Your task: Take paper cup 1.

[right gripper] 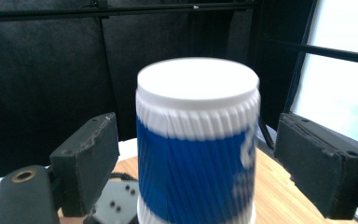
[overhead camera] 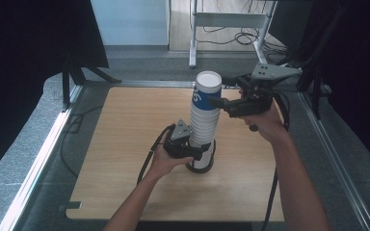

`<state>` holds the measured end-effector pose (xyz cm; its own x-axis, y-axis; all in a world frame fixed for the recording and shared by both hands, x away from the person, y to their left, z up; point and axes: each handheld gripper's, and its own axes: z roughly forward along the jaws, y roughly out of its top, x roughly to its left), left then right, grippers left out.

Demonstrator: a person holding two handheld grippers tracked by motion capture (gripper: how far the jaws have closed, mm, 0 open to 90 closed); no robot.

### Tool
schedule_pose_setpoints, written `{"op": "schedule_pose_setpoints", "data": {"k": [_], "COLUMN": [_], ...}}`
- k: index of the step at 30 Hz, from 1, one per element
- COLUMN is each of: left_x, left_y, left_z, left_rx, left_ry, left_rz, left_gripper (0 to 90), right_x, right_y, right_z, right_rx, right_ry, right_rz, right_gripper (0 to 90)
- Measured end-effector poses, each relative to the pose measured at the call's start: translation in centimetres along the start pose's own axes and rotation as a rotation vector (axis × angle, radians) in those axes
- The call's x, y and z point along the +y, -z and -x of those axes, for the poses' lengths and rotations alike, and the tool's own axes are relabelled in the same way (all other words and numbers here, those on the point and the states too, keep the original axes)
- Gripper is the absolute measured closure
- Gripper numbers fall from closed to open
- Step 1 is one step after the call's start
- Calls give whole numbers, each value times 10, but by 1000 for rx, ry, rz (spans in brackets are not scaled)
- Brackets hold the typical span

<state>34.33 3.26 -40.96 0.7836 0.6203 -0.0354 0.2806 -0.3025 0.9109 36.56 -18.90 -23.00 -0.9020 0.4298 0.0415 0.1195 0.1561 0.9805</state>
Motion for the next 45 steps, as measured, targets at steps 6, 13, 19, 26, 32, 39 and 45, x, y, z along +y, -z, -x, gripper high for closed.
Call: {"op": "schedule_pose_setpoints", "data": {"k": [6, 13, 19, 26, 32, 39, 45], "left_x": [0, 1, 1, 1, 1, 1, 2], "left_y": [0, 0, 0, 0, 0, 0, 1], "left_z": [0, 0, 0, 0, 0, 0, 0], "left_rx": [4, 1, -2, -5, -2, 0, 0], "left_ry": [-1, 0, -4, -6, -8, -6, -7], "left_rz": [0, -11, -15, -15, -17, -19, -22], "left_gripper": [136, 136, 136, 135, 135, 135, 135], "right_x": [9, 10, 15, 35, 54, 60, 55], "right_y": [-14, -18, -14, 2, 20, 41, 57], "right_z": [-2, -1, -3, -10, -20, -24, -23], "right_rx": [-1, -14, -23, -39, -57, -63, -75], "right_ry": [5, 14, 21, 41, 71, 81, 80], "right_rz": [-10, -5, 19, 94, 140, 163, 172], "right_gripper": [185, 284, 289, 291, 293, 293, 293]}}
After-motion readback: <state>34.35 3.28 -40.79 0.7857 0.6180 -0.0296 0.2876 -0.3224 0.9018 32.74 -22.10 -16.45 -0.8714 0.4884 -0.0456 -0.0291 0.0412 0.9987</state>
